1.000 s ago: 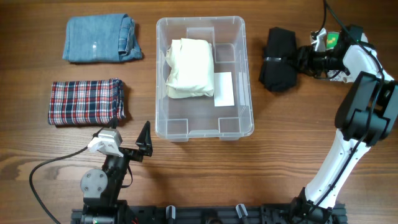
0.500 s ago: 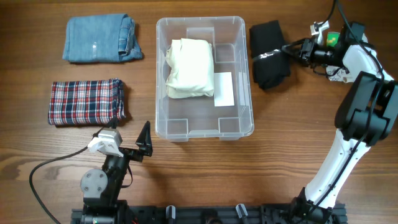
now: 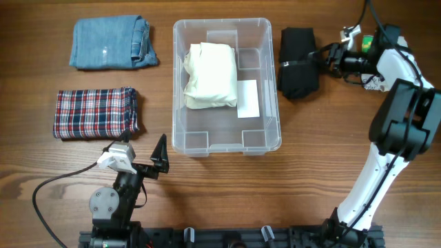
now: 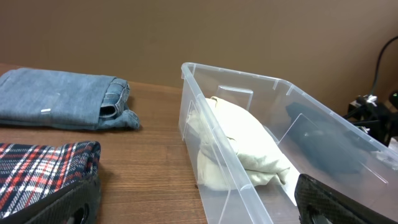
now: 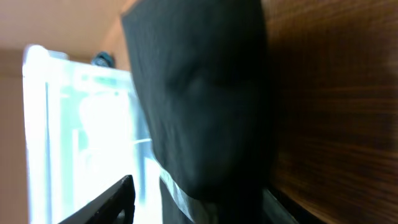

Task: Pack container
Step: 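Lift the black garment and carry it left over the bin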

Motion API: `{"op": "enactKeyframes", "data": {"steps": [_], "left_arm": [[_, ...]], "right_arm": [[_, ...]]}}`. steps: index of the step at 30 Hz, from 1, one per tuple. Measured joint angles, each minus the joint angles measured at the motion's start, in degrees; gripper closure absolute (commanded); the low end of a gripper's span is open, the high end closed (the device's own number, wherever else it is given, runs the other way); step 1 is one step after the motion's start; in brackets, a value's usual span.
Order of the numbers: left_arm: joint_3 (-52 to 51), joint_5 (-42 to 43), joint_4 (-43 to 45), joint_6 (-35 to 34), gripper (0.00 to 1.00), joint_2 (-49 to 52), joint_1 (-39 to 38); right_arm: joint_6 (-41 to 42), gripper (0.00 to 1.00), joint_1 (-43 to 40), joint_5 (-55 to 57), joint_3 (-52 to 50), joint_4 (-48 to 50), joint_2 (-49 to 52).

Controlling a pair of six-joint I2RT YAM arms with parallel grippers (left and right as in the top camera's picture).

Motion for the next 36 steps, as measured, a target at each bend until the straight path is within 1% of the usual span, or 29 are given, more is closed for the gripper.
{"op": "enactKeyframes", "data": {"steps": [6, 12, 14, 15, 18, 20, 22, 23, 31, 36], "left_arm": [[0.0, 0.02, 0.0, 0.0, 0.0, 0.0, 0.0], [0.0, 0.0, 0.0, 0.0, 0.0, 0.0, 0.0], [0.0, 0.0, 0.0, 0.0, 0.0, 0.0, 0.0], [0.0, 0.0, 0.0, 0.0, 0.0, 0.0, 0.0], [0.0, 0.0, 0.0, 0.0, 0.0, 0.0, 0.0], [0.0, 0.0, 0.0, 0.0, 0.0, 0.0, 0.0], [0.0, 0.0, 0.0, 0.0, 0.0, 0.0, 0.0], [0.0, 0.0, 0.0, 0.0, 0.0, 0.0, 0.0], [0.0, 0.0, 0.0, 0.0, 0.0, 0.0, 0.0], [0.0, 0.0, 0.0, 0.0, 0.0, 0.0, 0.0]], "right_arm": [[-2.51, 0.33, 4.0, 7.17, 0.0, -1.14, 0.0], [-3.65, 0.36, 6.95, 9.88, 0.0, -1.29, 0.0], [-3.72, 0.39, 7.19, 10.34, 0.0, -1.29, 0.0], [-3.82, 0.42, 7.19, 10.47, 0.0, -1.29, 0.0], [-3.58, 0.56, 7.17, 10.69, 0.0, -1.25, 0.0], [-3.32, 0.62, 7.19, 10.73, -0.02, -1.25, 0.0], [-3.17, 0.72, 7.17, 10.73, -0.02, -1.16, 0.0], [-2.82, 0.74, 7.17, 10.71, -0.02, -1.01, 0.0], [0.61, 0.83, 6.91, 8.55, -0.02, 1.55, 0.0], [3.72, 0.84, 4.83, 2.38, 0.0, 2.64, -0.02]]}}
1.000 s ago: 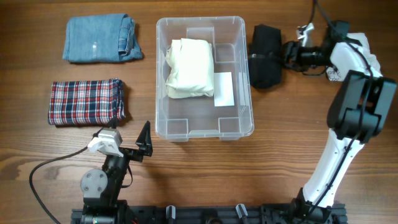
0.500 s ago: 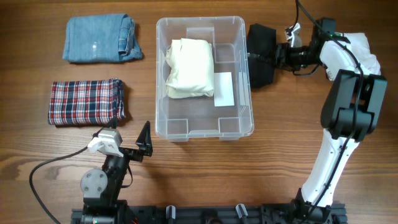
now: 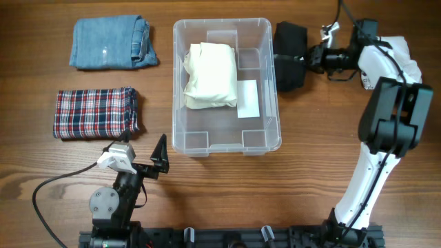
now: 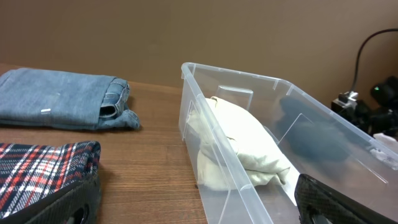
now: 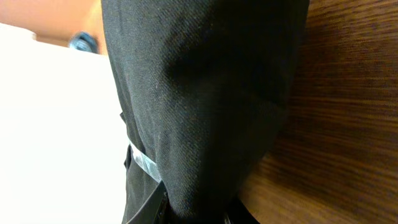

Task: Pack container
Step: 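Lift the black garment and carry it left over the bin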

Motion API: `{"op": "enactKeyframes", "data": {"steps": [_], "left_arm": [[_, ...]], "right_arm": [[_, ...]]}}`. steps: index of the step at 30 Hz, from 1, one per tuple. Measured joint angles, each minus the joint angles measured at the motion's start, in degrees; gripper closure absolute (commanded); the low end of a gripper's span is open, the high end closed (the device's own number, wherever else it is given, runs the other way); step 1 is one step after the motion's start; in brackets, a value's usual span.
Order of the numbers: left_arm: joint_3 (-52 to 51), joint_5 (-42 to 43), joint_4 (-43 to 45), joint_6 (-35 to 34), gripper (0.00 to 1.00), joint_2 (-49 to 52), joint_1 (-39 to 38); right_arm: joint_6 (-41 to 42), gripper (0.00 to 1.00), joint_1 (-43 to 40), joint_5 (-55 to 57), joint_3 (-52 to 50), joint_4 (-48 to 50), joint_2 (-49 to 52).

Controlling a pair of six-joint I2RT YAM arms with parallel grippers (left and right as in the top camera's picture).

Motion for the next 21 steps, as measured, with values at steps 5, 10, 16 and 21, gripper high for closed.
{"op": "enactKeyframes", "data": {"steps": [5, 10, 16, 21], "left_arm": [[0.0, 0.0, 0.0, 0.0, 0.0, 0.0, 0.0], [0.0, 0.0, 0.0, 0.0, 0.0, 0.0, 0.0], [0.0, 0.02, 0.0, 0.0, 0.0, 0.0, 0.0], [0.0, 0.0, 0.0, 0.0, 0.0, 0.0, 0.0]], "right_arm": [[2.64, 0.85, -4.0, -1.88, 0.04, -0.83, -2.73], [4.81, 0.84, -5.99, -2.1, 0.04, -3.34, -15.89], [5.77, 0.84, -1.75, -1.77, 1.09, -9.53, -32.81], [5.92, 0.84, 7.56, 4.48, 1.36, -15.1, -38.38]]}}
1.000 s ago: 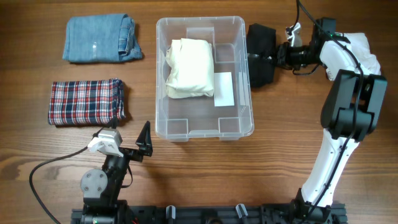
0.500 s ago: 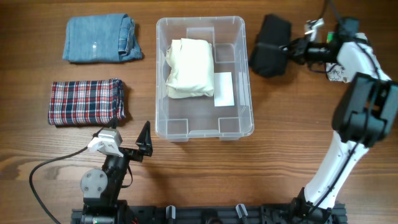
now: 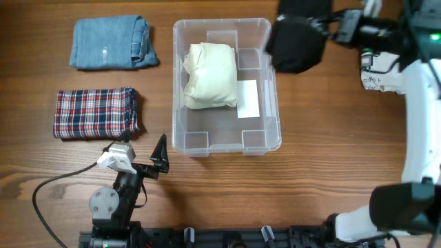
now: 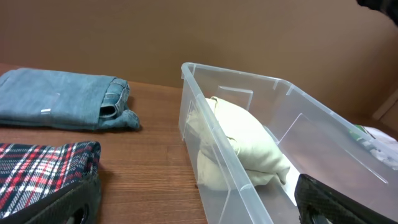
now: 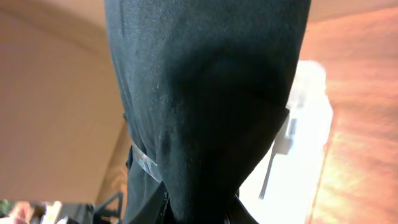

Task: Pack container
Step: 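Lift the black garment and carry it left over the bin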

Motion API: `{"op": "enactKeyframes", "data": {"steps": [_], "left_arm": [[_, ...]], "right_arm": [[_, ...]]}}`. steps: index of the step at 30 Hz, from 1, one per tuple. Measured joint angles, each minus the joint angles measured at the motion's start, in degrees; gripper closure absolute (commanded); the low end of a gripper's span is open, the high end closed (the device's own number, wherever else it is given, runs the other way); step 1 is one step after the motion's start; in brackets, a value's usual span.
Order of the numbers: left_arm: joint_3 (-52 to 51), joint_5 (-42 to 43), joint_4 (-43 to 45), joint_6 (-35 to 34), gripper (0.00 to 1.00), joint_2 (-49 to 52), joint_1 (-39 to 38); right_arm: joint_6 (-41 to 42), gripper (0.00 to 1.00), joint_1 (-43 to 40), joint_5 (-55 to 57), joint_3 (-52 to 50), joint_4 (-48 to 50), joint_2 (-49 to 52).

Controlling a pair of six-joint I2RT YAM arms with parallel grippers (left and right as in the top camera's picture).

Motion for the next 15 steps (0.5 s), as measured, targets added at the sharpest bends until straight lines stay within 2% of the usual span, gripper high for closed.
{"op": "enactKeyframes", "data": {"steps": [8, 15], "left_arm": [[0.0, 0.0, 0.0, 0.0, 0.0, 0.0, 0.0], [0.0, 0.02, 0.0, 0.0, 0.0, 0.0, 0.0]], "right_arm": [[4.31, 0.84, 16.15, 23.15, -0.02, -1.86, 3.21], [9.64, 0.84, 22.27, 33.7, -0.02, 0.66, 9.51]]}}
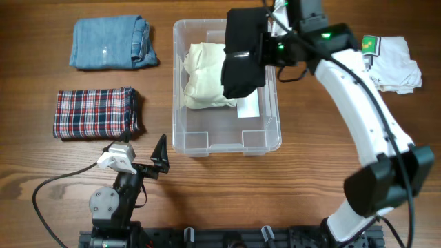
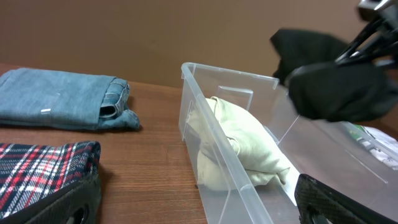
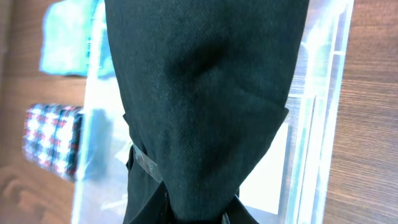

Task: Pack container
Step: 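Lift the black garment and carry it left over the bin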

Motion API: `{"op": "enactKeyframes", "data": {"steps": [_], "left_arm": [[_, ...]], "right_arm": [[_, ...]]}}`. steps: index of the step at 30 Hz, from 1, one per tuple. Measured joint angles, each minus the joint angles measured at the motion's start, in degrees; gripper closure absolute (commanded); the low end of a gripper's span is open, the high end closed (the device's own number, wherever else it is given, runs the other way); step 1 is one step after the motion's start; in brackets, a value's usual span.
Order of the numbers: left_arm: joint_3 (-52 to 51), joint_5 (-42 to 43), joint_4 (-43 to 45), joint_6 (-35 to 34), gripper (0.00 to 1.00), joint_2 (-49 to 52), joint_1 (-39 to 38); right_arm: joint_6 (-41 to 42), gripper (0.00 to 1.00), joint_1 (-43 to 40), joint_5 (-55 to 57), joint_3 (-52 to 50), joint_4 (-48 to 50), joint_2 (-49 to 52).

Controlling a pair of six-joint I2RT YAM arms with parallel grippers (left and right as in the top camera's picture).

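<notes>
A clear plastic container [image 1: 207, 147] stands mid-table with a folded cream cloth [image 1: 201, 74] in its left half. A folded black garment [image 1: 244, 58] hangs above the container's right half, partly over the cream cloth, with my right gripper [image 1: 270, 47] shut on it. In the right wrist view the black garment [image 3: 199, 93] fills the middle and hides the right gripper [image 3: 194, 211]. My left gripper [image 1: 153, 164] rests open near the container's front left corner; its fingers [image 2: 65, 202] frame the container [image 2: 233, 177].
Folded blue jeans [image 1: 110, 43] lie at the back left, a folded plaid shirt [image 1: 95, 112] in front of them. A white garment [image 1: 394, 56] with a green tag lies at the back right. A white card [image 1: 249, 105] lies on the container floor.
My right gripper has carried the black garment from over the container's back right corner to above the inside of the container. The white garment at the back right now shows. The left arm is unchanged.
The black garment first lay on the table right of the container with my right gripper at its edge. Then the gripper held it, shifted toward the container wall. Then it hung lifted at the back right corner, and now over the container's interior.
</notes>
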Motion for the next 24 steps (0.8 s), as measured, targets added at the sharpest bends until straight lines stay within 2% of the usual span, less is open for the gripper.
{"op": "enactKeyframes", "data": {"steps": [5, 8, 11, 16, 24], "left_arm": [[0.0, -0.02, 0.0, 0.0, 0.0, 0.0, 0.0], [0.0, -0.02, 0.0, 0.0, 0.0, 0.0, 0.0], [0.0, -0.02, 0.0, 0.0, 0.0, 0.0, 0.0], [0.0, -0.02, 0.0, 0.0, 0.0, 0.0, 0.0], [0.0, -0.02, 0.0, 0.0, 0.0, 0.0, 0.0]], "right_arm": [[1.81, 0.8, 0.39, 2.05, 0.0, 1.75, 4.76], [1.9, 0.71, 0.39, 2.49, 0.0, 1.97, 6.54], [2.1, 0.6, 0.39, 3.3, 0.0, 2.58, 9.44], [2.36, 0.3, 0.39, 5.6, 0.0, 2.62, 10.54], [0.52, 0.25, 1.11, 9.55, 0.5, 1.99, 10.62]]}}
